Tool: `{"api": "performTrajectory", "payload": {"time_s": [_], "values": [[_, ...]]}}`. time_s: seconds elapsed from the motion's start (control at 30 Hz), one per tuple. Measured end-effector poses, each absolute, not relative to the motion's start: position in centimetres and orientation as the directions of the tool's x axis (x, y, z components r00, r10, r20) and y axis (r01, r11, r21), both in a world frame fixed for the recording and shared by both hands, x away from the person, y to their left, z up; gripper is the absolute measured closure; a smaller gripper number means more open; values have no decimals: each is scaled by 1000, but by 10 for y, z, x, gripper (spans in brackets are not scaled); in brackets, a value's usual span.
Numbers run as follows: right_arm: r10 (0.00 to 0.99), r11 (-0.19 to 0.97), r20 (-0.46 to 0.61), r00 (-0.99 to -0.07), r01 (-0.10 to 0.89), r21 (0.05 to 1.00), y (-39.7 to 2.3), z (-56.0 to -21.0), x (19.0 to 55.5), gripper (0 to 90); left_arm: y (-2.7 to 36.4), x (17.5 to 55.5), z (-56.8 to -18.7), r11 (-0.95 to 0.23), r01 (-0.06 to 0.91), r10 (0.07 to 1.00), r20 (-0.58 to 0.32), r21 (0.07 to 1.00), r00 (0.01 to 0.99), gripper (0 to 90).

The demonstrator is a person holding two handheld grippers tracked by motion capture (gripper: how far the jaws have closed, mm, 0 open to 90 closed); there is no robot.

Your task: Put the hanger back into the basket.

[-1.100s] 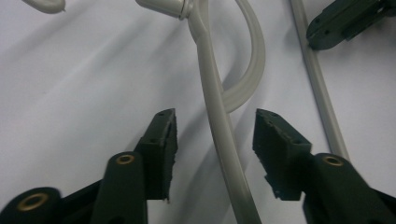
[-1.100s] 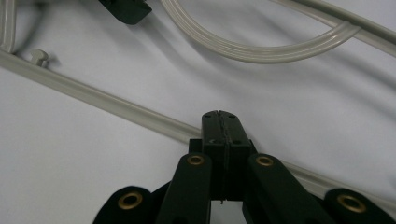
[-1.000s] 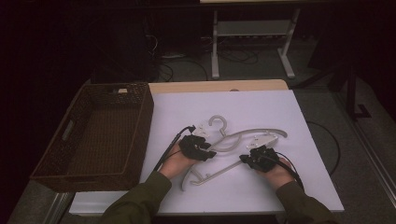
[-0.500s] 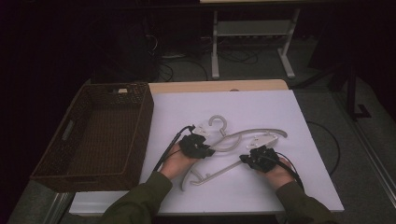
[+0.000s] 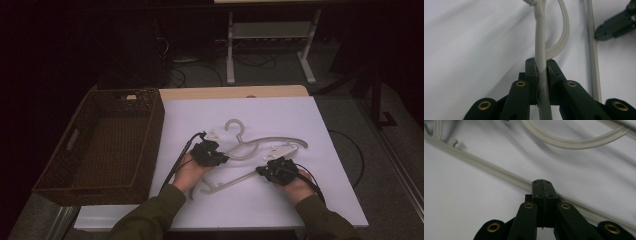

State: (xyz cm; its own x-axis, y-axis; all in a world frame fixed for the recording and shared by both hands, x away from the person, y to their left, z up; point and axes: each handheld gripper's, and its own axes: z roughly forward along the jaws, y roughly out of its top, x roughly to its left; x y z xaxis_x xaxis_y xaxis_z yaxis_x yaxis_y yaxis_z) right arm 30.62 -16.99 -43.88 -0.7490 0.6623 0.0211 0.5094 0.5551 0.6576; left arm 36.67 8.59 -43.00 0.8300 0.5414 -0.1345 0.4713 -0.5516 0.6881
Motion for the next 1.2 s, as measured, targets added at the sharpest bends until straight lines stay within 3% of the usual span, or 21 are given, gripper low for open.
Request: {"api": "performTrajectory", "payload": {"time_s": [0.3,0.57,0.67,1.2], "values": [[653,520,48,-756,493,698,-171,-431,302,841,90,368,-428,-546,477,549,-137,688,825,824],[650,468,73,-757,473,747,-179,-422,297,522,97,367,-420,-544,467,553,-121,697,824,825],[655,451,83,-751,477,754,-179,-419,293,444,99,366,-415,-534,462,554,-119,708,824,825],[655,368,95,-749,427,826,-196,-406,267,258,119,362,-370,-502,473,607,-95,724,789,825]]}}
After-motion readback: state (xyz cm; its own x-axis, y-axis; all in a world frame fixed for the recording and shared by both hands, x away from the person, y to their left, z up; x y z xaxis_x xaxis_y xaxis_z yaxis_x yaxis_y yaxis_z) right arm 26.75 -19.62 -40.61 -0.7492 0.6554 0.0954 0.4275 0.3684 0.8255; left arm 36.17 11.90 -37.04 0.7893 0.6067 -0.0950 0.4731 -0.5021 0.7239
